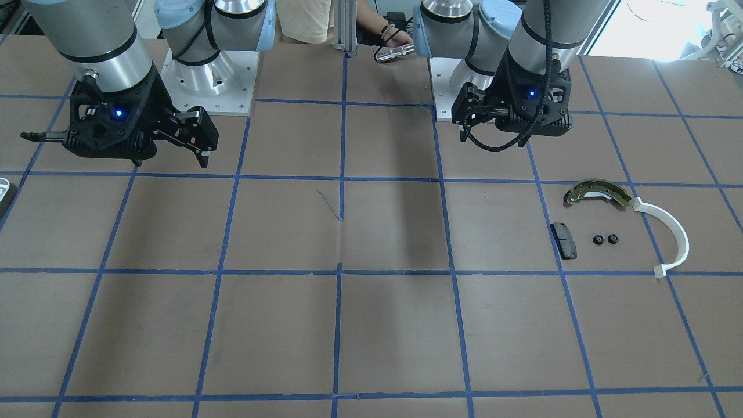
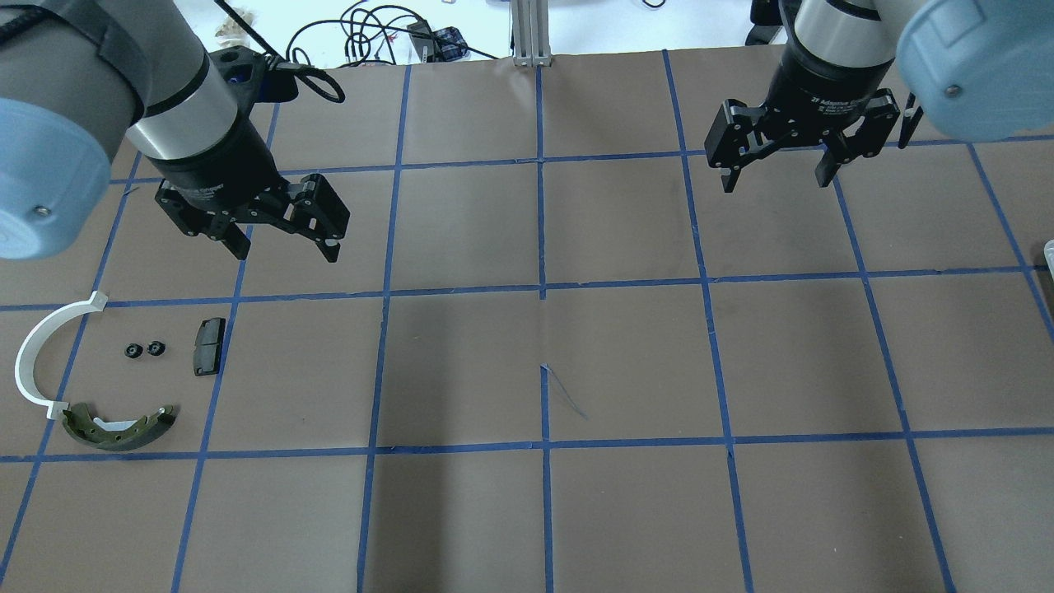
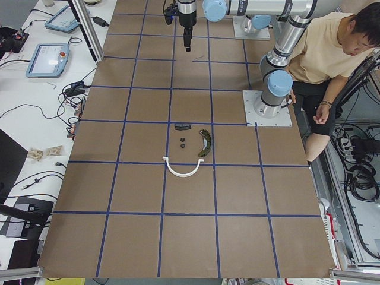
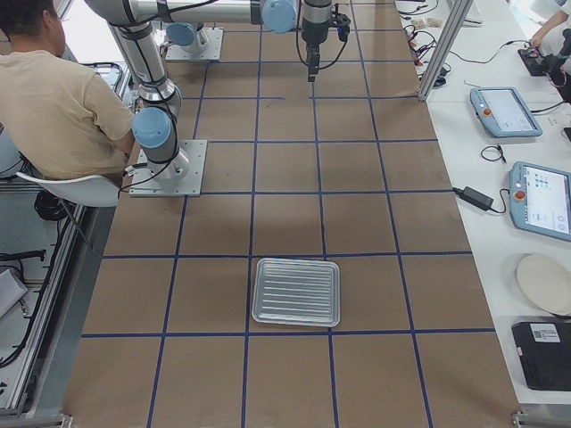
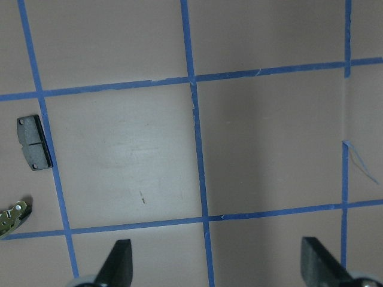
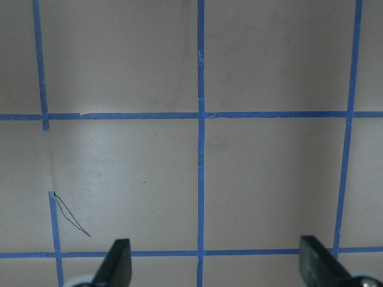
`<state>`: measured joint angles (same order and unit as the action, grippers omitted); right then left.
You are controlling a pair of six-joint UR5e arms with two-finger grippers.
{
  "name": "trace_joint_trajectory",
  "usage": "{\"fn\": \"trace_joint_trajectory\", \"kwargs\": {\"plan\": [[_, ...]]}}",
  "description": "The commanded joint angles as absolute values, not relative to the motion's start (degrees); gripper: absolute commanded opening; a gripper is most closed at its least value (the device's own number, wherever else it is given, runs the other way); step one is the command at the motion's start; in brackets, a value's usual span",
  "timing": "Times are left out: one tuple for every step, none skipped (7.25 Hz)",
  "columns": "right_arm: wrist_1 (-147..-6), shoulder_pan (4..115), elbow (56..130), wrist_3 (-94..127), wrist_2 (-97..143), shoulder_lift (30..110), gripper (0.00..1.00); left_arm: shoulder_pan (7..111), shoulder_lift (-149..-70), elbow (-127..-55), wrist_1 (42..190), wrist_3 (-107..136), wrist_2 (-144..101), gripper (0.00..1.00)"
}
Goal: Place bearing gear from tray to pile
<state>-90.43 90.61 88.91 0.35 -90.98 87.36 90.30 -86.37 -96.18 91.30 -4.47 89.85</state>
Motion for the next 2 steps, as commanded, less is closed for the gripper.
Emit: {"fn": "trace_joint_trajectory", "kwargs": {"plan": [[-90.53, 90.62, 89.30, 0.26, -90.97, 87.36, 1.00, 90.18, -85.26, -98.44, 89.48, -4.40, 89.65, 1.00], [-90.53, 90.62, 89.30, 0.35, -90.88, 87.36, 1.00, 89.91, -85.25, -98.09, 89.56, -4.39, 89.74, 1.00]]}}
